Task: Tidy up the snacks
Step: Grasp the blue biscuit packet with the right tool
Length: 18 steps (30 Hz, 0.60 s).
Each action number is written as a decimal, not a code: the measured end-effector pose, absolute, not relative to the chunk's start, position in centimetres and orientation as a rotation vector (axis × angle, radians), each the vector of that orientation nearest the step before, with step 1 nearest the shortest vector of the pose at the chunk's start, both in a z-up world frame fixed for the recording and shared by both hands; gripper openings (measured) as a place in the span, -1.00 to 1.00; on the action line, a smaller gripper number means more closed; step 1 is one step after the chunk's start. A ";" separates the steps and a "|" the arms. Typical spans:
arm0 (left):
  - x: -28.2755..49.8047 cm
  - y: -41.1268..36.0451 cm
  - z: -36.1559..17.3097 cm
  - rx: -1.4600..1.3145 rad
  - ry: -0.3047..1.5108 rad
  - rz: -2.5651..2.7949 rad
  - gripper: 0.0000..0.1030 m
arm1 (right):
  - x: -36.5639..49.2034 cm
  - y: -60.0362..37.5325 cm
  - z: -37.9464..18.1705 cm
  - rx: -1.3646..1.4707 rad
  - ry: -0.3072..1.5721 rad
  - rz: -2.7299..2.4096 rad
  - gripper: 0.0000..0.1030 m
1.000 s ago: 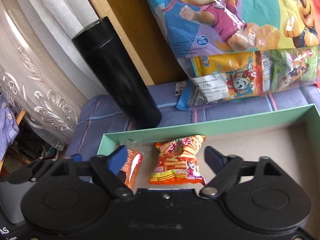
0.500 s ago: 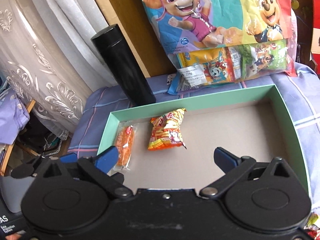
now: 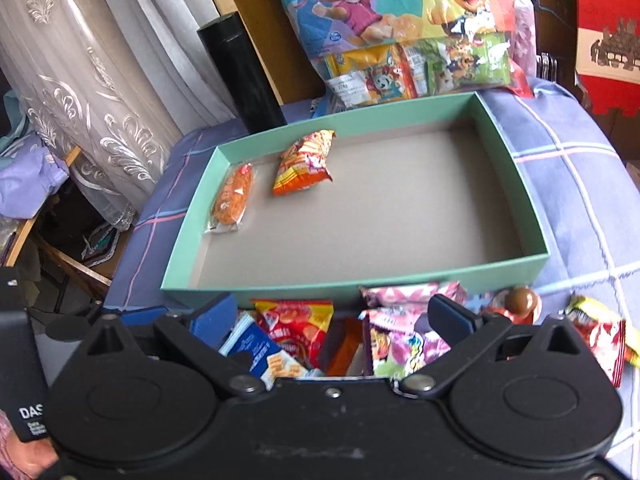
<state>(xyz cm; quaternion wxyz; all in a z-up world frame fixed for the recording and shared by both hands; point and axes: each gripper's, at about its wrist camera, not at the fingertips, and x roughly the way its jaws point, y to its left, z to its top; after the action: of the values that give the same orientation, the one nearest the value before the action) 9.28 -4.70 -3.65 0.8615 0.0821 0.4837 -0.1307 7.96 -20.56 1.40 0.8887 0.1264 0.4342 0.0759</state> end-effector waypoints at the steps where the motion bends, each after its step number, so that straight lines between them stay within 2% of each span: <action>1: 8.9 -4.6 -4.1 0.167 1.030 -0.277 1.00 | 7.5 -20.3 1.1 0.257 0.908 0.158 1.00; 3: 8.1 -4.7 -4.9 0.164 1.055 -0.282 1.00 | 6.8 -19.8 0.7 0.238 0.903 0.151 0.96; 5: 7.4 -5.0 -5.7 0.175 1.069 -0.290 1.00 | 6.0 -19.3 0.6 0.227 0.889 0.147 0.79; 10: 7.0 -6.1 -7.0 0.183 1.075 -0.250 1.00 | 5.7 -18.5 0.0 0.238 0.888 0.158 0.64; 12: 7.3 -6.4 -7.4 0.145 1.086 -0.236 1.00 | 6.1 -18.4 -0.4 0.250 0.899 0.157 0.49; 18: 6.8 -6.1 -8.3 0.134 1.097 -0.230 1.00 | 6.4 -17.9 -1.0 0.244 0.913 0.156 0.36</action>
<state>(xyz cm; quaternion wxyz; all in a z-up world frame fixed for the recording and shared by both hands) 6.80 -6.08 -8.28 0.8448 0.0633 0.5200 -0.1090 6.40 -17.89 -1.00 0.8876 0.1173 0.4392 0.0749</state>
